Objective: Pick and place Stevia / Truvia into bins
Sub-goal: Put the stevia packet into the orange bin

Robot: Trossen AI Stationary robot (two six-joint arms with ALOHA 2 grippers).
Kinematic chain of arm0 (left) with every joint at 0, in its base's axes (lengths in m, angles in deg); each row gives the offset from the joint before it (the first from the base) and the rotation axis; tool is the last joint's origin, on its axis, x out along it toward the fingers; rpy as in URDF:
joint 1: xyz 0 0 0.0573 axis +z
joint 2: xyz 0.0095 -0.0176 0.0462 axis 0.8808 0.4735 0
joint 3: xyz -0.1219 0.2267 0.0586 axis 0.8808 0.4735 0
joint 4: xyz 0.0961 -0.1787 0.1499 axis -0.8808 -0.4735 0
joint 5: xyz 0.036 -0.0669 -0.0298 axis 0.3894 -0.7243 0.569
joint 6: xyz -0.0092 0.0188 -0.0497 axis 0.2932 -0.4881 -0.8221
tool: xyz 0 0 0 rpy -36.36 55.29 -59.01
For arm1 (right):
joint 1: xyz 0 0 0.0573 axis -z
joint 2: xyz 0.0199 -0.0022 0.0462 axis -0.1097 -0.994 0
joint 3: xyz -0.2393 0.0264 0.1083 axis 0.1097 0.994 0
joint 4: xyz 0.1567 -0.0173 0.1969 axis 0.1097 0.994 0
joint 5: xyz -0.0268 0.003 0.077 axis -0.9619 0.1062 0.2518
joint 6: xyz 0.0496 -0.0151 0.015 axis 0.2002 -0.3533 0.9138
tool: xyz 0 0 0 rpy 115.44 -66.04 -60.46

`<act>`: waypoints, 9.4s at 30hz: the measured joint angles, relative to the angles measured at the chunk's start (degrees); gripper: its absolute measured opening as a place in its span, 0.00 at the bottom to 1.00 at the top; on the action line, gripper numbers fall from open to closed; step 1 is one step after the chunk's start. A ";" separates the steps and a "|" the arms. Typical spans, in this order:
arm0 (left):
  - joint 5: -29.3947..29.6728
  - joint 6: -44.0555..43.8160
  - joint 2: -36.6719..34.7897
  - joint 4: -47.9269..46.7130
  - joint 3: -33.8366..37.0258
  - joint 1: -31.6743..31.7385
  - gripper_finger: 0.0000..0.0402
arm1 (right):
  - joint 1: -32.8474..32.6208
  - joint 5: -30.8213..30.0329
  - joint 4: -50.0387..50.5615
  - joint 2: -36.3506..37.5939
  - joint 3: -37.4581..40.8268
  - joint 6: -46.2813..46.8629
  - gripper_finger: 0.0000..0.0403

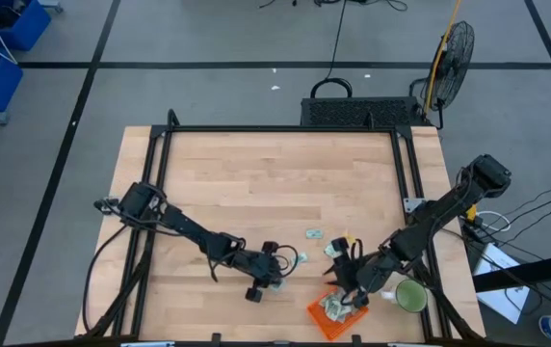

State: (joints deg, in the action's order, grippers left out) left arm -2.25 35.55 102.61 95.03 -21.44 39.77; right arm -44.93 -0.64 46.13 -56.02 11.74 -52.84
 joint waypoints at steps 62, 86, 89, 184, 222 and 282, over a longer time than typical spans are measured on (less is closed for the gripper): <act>38.84 17.99 -10.23 11.06 -1.92 4.53 0.03 | 22.88 2.19 -61.66 -6.40 21.18 26.31 0.25; 42.15 18.38 -10.23 10.28 -2.18 3.84 0.02 | 24.43 -2.54 -59.53 -6.38 21.22 27.21 0.24; 41.33 18.37 -10.19 10.05 -3.10 3.83 0.03 | 24.40 -2.29 -59.50 -6.38 21.22 25.23 0.20; 10.30 -10.81 1.30 2.84 -4.41 4.62 0.01 | 8.25 -5.60 -29.94 1.15 20.68 -13.11 0.27; -8.19 -21.68 -3.13 18.79 -4.61 8.07 0.01 | 8.61 2.13 -47.09 -1.49 20.68 -26.60 0.29; 9.00 -18.59 -2.89 4.52 -4.65 16.38 0.39 | -6.70 12.15 -34.50 -4.57 20.65 3.67 0.14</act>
State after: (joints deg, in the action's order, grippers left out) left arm 6.75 16.96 99.73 99.55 -26.09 56.15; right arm -51.63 11.51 11.63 -60.59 32.40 -49.17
